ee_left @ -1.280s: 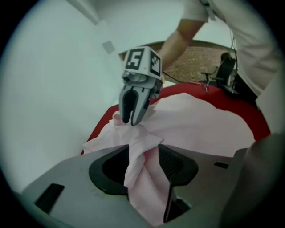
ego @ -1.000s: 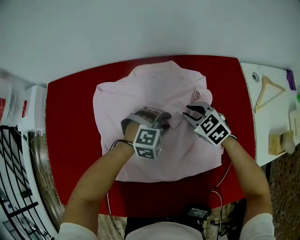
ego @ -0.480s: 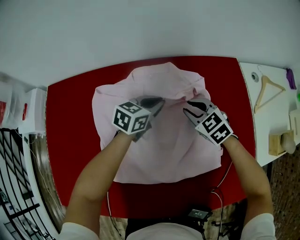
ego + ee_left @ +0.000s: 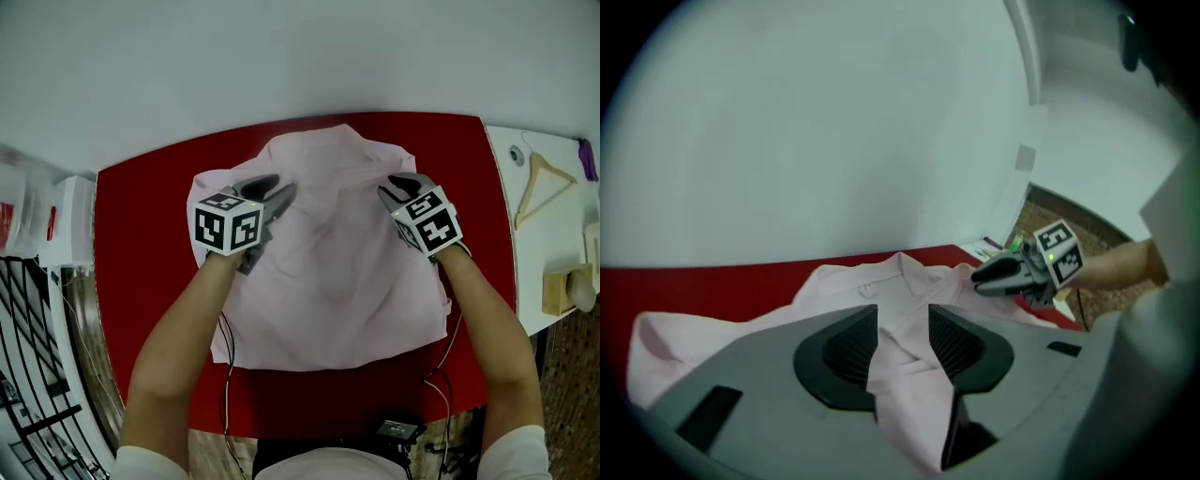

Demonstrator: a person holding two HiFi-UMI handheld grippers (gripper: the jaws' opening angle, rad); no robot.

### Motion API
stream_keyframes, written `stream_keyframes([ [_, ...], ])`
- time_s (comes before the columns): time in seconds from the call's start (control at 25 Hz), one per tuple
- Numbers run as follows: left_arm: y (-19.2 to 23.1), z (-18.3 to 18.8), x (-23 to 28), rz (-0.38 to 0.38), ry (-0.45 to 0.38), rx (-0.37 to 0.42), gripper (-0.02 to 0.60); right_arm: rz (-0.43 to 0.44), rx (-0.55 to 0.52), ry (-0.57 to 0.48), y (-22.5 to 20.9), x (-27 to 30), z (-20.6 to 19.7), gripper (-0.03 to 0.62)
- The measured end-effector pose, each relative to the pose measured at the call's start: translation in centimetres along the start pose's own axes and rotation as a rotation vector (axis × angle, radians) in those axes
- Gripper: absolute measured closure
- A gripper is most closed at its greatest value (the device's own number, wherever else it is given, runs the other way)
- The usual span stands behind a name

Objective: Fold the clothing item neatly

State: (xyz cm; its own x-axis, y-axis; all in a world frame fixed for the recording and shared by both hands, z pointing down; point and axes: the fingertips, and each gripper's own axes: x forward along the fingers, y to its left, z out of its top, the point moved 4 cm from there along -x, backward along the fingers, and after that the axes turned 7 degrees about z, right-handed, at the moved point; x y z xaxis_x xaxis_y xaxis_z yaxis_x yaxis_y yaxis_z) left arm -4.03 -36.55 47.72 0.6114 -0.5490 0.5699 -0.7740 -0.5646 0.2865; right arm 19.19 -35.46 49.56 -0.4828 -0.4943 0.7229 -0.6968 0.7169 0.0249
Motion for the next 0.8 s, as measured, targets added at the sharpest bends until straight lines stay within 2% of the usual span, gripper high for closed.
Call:
stream_keyframes([
  [0.12, 2.9, -1.1, -3.8, 0.063, 0.01, 0.122, 0.43, -0.028, 0.048, -0.043, -1.9, -1.8, -0.4, 0.485],
  [0.24, 7.0, -3.0, -8.9, 0.16, 0.015, 0.152, 0.43, -0.034, 0.067, -0.034, -3.2, -3.1, -1.9, 0.483],
  [0.32, 10.0, -5.0, -12.0, 0.237, 0.04, 0.106, 0.43, -0.041, 0.073, 0.004, -4.0, -3.0, -3.2, 0.48],
  [0.4, 12.6, -7.3, -13.8, 0.281, 0.084, 0.01, 0.43, -0.054, 0.094, 0.029, -4.7, -2.6, -4.1, 0.48],
  [0.52, 14.1, -10.2, -13.7, 0.259, 0.152, -0.139, 0.43, -0.079, 0.112, 0.077, -5.2, -1.8, -4.9, 0.482],
  [0.6, 14.0, -11.4, -12.7, 0.238, 0.202, -0.158, 0.426, -0.087, 0.123, 0.098, -5.4, -1.6, -5.0, 0.503],
  [0.68, 13.7, -11.7, -11.7, 0.236, 0.245, -0.143, 0.434, -0.091, 0.156, 0.087, -5.7, -1.9, -4.7, 0.539],
  [0.76, 13.9, -11.5, -11.3, 0.246, 0.245, -0.156, 0.527, -0.096, 0.192, 0.066, -6.2, -2.4, -4.2, 0.545],
  [0.8, 14.2, -11.3, -11.4, 0.255, 0.227, -0.18, 0.538, -0.099, 0.21, 0.055, -6.4, -2.6, -3.9, 0.545],
])
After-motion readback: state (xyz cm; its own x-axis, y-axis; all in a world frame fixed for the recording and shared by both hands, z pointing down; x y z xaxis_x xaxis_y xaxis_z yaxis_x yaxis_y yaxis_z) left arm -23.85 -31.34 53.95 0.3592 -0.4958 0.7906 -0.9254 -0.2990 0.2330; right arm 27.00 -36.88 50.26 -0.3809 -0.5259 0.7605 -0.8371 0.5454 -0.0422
